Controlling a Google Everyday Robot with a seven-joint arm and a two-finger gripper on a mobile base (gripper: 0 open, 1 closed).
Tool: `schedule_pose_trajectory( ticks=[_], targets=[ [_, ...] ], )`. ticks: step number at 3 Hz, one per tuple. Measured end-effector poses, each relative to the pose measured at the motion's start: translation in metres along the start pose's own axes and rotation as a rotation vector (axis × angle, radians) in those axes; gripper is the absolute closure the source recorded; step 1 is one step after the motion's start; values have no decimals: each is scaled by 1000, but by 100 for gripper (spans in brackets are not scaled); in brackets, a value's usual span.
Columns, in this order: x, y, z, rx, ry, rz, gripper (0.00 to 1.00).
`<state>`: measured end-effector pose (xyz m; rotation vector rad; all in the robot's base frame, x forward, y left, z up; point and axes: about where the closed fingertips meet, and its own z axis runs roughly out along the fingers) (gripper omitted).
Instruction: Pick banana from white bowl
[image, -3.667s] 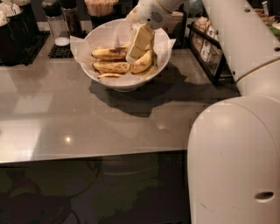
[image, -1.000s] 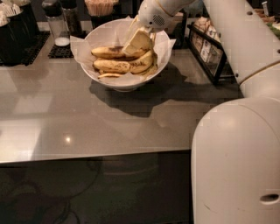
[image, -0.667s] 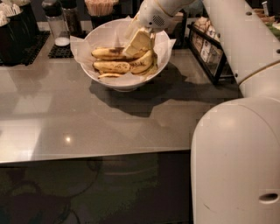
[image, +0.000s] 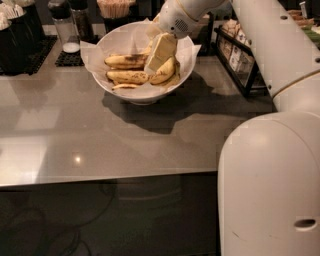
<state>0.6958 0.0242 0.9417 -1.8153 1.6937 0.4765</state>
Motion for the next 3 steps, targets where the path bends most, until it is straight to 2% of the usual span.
schedule_pose_trajectory(
  ticks=[1,3],
  targets=[
    [2,0,1,-1,-3,6,20],
    [6,-1,5,-5,-2,19,21]
  ],
)
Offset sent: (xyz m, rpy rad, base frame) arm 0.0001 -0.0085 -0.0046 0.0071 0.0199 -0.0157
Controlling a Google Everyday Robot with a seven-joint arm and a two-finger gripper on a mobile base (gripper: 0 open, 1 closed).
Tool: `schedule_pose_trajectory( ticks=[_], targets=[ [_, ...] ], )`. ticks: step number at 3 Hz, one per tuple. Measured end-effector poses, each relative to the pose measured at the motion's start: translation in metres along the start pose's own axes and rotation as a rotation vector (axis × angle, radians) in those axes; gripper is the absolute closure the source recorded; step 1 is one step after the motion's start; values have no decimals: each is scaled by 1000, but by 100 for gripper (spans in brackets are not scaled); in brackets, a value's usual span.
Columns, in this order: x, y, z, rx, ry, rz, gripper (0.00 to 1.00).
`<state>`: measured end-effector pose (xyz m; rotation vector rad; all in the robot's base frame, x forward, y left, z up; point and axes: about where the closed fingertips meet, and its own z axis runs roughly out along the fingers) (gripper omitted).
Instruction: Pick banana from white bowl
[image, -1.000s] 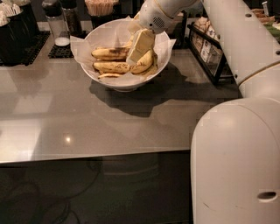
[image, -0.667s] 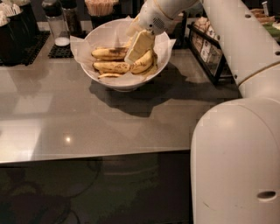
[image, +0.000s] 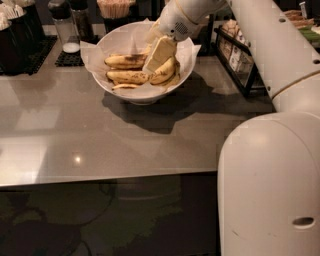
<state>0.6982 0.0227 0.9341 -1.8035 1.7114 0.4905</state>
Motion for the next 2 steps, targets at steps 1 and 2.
schedule_pose_trajectory(
  ticks=[1,2],
  targets=[
    [5,0,3,-1,8,12,40],
    [7,0,4,6,17,17,63]
  ],
)
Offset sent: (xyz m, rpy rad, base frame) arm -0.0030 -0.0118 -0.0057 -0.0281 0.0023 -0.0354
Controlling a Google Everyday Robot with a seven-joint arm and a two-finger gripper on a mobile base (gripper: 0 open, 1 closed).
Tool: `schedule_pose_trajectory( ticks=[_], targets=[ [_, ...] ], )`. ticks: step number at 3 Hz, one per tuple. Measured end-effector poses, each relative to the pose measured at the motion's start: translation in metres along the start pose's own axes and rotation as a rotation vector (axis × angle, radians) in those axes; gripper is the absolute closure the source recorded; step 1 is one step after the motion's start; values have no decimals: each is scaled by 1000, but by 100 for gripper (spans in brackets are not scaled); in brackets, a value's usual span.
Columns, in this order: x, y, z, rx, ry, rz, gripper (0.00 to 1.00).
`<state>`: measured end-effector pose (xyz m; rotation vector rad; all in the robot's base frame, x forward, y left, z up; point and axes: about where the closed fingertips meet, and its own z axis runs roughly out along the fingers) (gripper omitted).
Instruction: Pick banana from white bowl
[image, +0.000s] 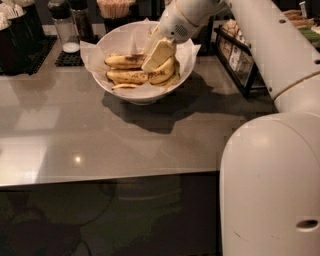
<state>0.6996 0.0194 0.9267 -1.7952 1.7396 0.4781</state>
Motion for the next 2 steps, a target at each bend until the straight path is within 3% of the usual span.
schedule_pose_trajectory(
  ticks=[1,2],
  targets=[
    [1,0,-1,10,12,-5,86],
    [3,2,-10,19,35,-20,100]
  ],
)
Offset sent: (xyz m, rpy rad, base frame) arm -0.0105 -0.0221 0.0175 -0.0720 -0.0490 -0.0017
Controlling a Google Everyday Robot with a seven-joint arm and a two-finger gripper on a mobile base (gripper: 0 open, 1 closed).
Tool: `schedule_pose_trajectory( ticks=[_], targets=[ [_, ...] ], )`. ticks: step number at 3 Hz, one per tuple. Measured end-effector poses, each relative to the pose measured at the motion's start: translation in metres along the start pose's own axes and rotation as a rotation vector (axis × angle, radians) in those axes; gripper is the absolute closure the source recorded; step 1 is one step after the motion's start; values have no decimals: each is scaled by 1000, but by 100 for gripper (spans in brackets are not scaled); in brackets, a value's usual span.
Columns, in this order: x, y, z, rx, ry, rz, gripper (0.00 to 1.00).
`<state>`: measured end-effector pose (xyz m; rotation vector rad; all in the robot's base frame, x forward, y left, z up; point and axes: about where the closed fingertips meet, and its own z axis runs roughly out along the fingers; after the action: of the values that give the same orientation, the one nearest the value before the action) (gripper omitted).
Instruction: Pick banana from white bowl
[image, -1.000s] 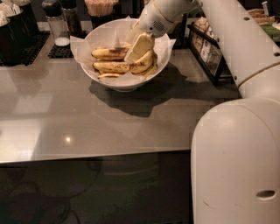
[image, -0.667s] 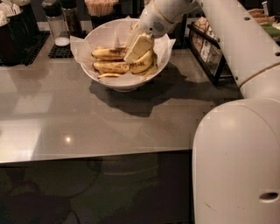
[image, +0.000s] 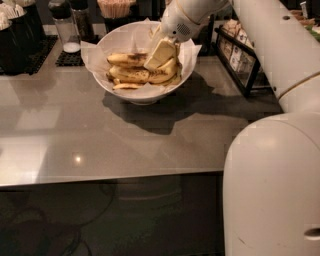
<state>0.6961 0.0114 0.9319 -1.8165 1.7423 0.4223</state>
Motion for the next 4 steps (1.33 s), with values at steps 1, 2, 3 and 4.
schedule_pose_trajectory(
  ticks=[1,2,3,4],
  targets=[
    [-7,1,-25,25,-46,-20,100],
    [-20,21,-60,50,-50,-28,100],
    [-35,54,-97,112,-17,-11,100],
    [-42,91,-129,211,23,22,100]
  ],
)
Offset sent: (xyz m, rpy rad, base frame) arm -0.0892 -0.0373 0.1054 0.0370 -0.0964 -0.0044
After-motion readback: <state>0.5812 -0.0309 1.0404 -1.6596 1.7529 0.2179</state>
